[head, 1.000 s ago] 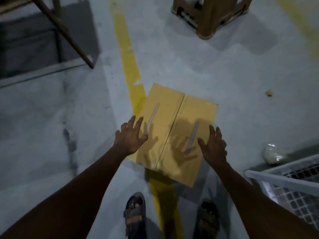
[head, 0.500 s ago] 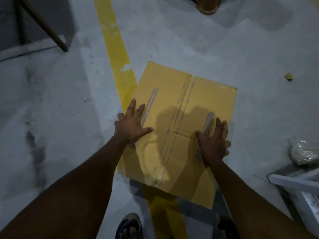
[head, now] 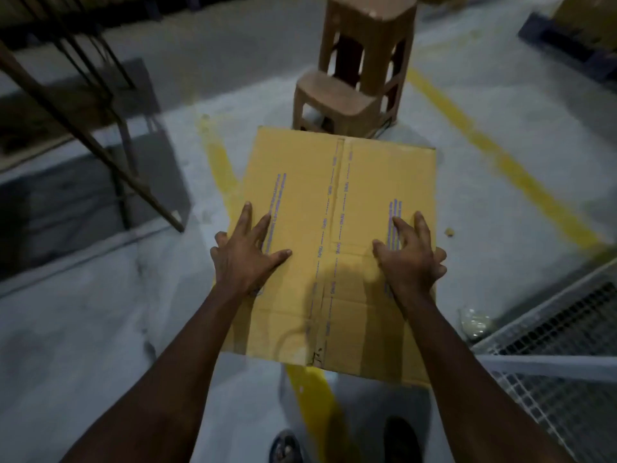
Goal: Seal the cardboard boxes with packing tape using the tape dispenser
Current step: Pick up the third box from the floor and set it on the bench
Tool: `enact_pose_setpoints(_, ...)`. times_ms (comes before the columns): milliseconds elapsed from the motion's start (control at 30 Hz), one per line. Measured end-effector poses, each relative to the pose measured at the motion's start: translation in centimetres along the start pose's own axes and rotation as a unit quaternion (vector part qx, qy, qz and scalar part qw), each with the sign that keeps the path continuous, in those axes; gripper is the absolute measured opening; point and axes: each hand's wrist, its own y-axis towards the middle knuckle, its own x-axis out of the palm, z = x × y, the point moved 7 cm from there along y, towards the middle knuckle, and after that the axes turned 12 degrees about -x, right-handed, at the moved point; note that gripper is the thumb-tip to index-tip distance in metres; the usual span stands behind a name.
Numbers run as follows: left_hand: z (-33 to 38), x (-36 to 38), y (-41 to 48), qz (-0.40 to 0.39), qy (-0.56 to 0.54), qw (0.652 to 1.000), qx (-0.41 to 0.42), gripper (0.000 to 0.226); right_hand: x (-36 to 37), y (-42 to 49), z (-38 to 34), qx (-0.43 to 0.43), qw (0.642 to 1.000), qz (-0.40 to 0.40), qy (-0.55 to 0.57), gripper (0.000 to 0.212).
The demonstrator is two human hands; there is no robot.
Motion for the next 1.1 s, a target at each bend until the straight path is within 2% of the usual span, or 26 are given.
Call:
enact_pose_setpoints(133,5.1,-15.6,-3.9,0.032,-0.019,0.999,0.028,0.093,-15.8,0.4,-7.8,-0.005,1.0,0.027,0.005,0.059)
enact_pose_setpoints(267,10.2,-28.0,-9.0,0.067,-0.058,0.995,0.047,0.094,-30.0,-0.2,-12.7,-0.014,0.998,0.056,0.023,0.058)
enact_pose_setpoints(467,20.3,-38.1,-21.1,0.095,-0.052,0.992,0.072,0.084,-47.1,-3.5,-10.7,-0.01,0.996,0.085,0.032,0.059)
enact_pose_setpoints(600,27.4,-39.3,-28.3,0.077,-0.071,0.991,0.08,0.083,-56.3,-5.0,-5.4,-0.019,0.995,0.095,0.008,0.054)
enact_pose_setpoints(733,35.8,-37.6,-35.3,0.057,-0.067,0.99,0.112,0.08,-63.0,-5.3,3.4,0.0,0.997,0.071,-0.001,0.051)
enact_pose_setpoints(933,46.0,-28.7,-42.9,-0.005,-0.079,0.984,0.161,0.085,-68.9,-9.4,17.8,0.08,0.996,0.043,-0.007,0.05)
enact_pose_setpoints(1100,51.7,-22.7,-47.2,-0.055,-0.054,0.979,0.189,0.091,-71.9,-12.7,26.2,0.095,0.994,0.042,-0.037,0.049)
